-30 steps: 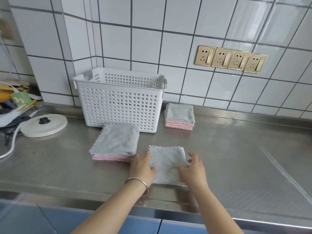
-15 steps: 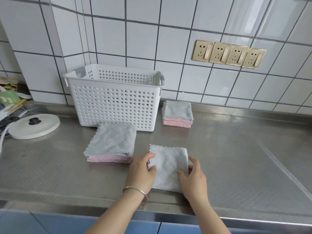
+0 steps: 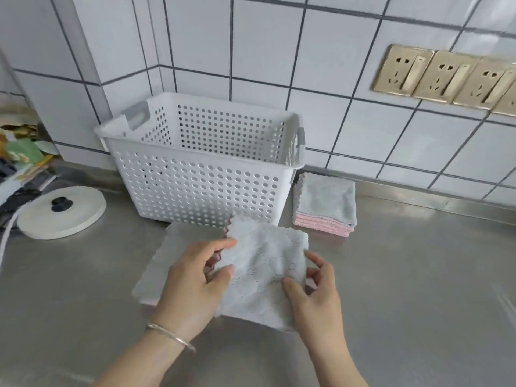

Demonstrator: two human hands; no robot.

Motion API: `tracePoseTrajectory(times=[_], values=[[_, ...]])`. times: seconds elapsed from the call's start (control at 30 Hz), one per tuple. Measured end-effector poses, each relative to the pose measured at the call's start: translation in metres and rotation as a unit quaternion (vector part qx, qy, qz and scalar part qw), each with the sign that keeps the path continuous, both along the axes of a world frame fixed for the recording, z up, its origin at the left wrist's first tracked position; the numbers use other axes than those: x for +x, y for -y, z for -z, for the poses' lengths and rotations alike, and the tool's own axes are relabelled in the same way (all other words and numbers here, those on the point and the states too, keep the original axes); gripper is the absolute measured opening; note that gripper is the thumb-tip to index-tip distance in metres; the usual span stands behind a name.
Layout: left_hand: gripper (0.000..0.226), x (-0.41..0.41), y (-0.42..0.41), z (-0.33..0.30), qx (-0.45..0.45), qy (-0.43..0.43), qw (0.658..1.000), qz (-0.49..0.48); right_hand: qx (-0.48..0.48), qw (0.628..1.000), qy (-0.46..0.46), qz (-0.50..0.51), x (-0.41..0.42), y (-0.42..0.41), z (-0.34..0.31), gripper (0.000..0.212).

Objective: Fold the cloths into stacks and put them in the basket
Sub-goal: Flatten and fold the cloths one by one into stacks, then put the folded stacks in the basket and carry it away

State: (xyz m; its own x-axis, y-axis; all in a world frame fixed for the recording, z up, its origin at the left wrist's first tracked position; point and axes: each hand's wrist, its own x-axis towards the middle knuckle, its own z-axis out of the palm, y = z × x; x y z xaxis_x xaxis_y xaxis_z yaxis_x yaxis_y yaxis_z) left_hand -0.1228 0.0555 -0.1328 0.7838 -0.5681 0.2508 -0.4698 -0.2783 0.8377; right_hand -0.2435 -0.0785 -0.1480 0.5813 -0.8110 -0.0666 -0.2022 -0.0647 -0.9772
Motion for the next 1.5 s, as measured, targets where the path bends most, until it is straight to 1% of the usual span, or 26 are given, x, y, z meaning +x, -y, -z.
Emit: tracePoseTrajectory(times=[0.13,0.27,0.37,0.5,0.63,0.8,0.97,1.03,1.1,1.2,1.27,1.33,1.4,1.47,1.5], values=[[0.043,0.031,-0.026,-0.030,0.039,-0.051,0.997,-0.049,0.038,0.997,-0.027,-0.055,0.037,-0.020,-0.031,0.045],[0.042,0.056,-0.048,-0.046,0.050,-0.101,0.988,-0.104,0.045,0.991,-0.089,-0.089,0.072,-0.043,-0.052,0.045],[0.045,0.079,-0.052,-0.039,0.090,-0.134,0.981,-0.106,0.043,0.986,-0.132,-0.088,0.096,-0.051,-0.055,0.046],[0.049,0.103,-0.051,-0.018,0.152,-0.176,0.970,-0.075,0.054,0.976,-0.205,-0.056,0.115,-0.062,-0.041,0.049],[0.047,0.116,-0.053,-0.009,0.193,-0.168,0.966,-0.039,0.056,0.967,-0.245,-0.044,0.119,-0.067,-0.036,0.052],[0.044,0.122,-0.054,-0.006,0.207,-0.170,0.963,-0.018,0.056,0.966,-0.252,-0.017,0.124,-0.068,-0.037,0.052],[0.044,0.118,-0.055,0.002,0.230,-0.174,0.958,0.002,0.066,0.953,-0.295,-0.008,0.121,-0.067,-0.031,0.055],[0.042,0.119,-0.056,0.006,0.241,-0.190,0.952,0.005,0.068,0.947,-0.315,-0.014,0.122,-0.068,-0.028,0.056],[0.040,0.121,-0.058,0.009,0.246,-0.197,0.949,-0.005,0.071,0.938,-0.337,-0.023,0.125,-0.067,-0.025,0.055],[0.037,0.124,-0.058,0.011,0.242,-0.195,0.949,-0.054,0.056,0.928,-0.368,-0.027,0.129,-0.063,-0.023,0.056],[0.044,0.126,-0.052,0.013,0.268,-0.246,0.929,-0.066,0.094,0.924,-0.370,-0.024,0.132,-0.060,-0.021,0.057],[0.054,0.124,-0.043,0.019,0.303,-0.293,0.905,-0.056,0.145,0.916,-0.372,-0.029,0.134,-0.059,-0.016,0.057],[0.060,0.117,-0.036,0.024,0.315,-0.321,0.891,-0.065,0.172,0.916,-0.363,-0.020,0.134,-0.057,-0.012,0.058],[0.059,0.112,-0.033,0.023,0.316,-0.323,0.888,-0.084,0.208,0.919,-0.334,-0.004,0.134,-0.057,-0.013,0.045],[0.063,0.111,-0.032,0.024,0.306,-0.325,0.890,-0.089,0.218,0.919,-0.327,-0.003,0.133,-0.057,-0.013,0.039]])
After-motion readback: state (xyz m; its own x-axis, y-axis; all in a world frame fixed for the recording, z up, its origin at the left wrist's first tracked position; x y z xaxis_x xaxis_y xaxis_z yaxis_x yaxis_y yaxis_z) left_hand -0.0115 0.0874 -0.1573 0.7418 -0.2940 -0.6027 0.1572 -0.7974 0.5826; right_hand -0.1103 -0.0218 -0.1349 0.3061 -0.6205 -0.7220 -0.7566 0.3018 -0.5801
